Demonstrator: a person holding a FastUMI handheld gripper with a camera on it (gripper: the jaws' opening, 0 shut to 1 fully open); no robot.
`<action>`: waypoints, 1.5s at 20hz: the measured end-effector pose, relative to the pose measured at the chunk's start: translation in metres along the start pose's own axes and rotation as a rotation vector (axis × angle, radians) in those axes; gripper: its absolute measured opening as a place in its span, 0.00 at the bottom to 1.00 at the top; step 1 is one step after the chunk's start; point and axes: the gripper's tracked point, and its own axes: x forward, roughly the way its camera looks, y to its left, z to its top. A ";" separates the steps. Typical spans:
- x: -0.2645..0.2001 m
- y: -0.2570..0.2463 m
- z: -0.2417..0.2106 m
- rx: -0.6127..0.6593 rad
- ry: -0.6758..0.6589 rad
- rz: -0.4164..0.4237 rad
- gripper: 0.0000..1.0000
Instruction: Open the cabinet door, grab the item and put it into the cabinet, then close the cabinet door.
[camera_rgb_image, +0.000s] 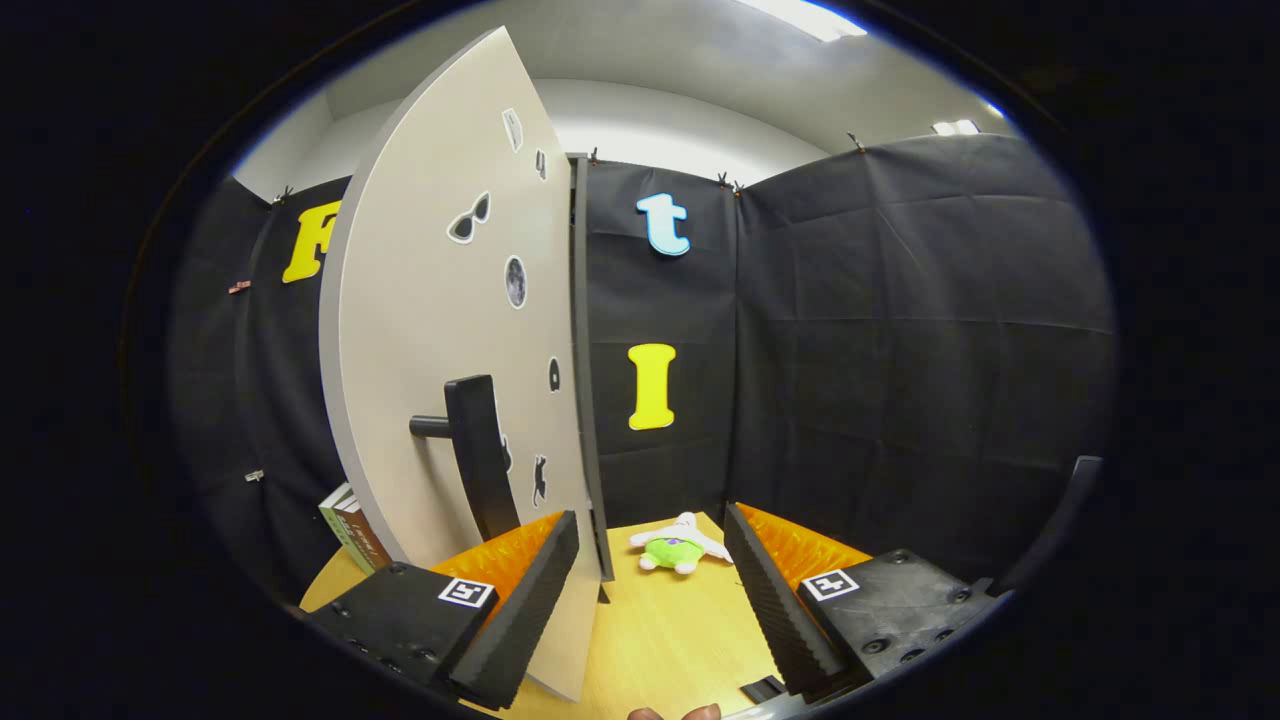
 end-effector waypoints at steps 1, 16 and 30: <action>0.000 0.009 0.000 0.001 0.001 0.016 0.96; -0.001 0.192 -0.033 -0.021 0.069 0.343 0.96; -0.001 0.171 -0.037 -0.002 0.064 0.274 0.98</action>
